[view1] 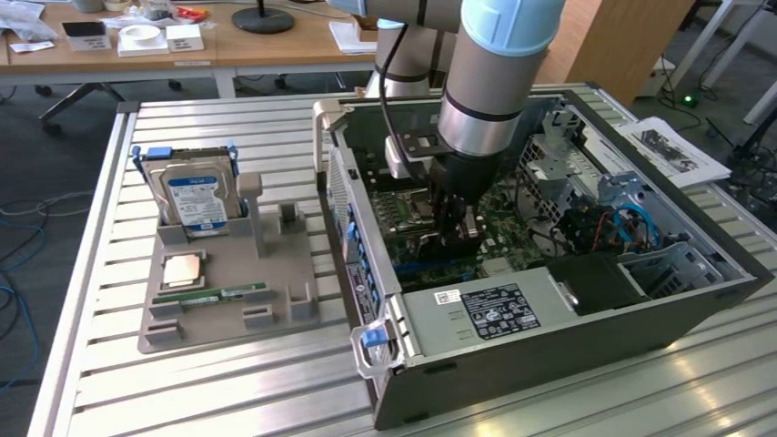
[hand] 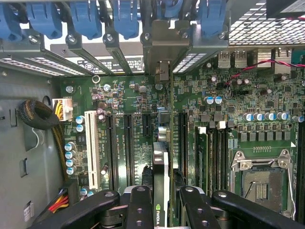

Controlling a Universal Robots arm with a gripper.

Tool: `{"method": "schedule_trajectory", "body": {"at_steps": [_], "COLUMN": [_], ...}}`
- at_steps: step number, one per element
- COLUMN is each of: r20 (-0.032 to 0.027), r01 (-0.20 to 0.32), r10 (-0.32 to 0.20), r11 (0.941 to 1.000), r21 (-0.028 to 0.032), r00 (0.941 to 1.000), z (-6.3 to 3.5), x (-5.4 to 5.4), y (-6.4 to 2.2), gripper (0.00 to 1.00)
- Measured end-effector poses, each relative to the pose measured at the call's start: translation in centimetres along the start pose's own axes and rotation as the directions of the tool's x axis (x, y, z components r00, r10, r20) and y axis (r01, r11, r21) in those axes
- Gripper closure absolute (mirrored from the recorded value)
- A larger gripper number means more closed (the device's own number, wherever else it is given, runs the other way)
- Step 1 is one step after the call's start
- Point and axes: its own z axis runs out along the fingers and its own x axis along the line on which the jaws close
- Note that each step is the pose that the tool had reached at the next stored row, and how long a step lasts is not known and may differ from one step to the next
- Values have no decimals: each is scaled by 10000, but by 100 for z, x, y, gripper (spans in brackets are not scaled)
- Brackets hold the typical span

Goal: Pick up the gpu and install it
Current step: 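Insert the gpu into the slot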

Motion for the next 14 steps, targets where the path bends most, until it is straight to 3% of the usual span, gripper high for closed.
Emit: {"method": "schedule_trajectory", "body": {"at_steps": [14], "r20": [1], "r01": [0], "r10": [0], "r11": [10000], "r21": [3], "r00": [10000], "z": [-29], "x": [-1], "y": [-1], "gripper": [73]}}
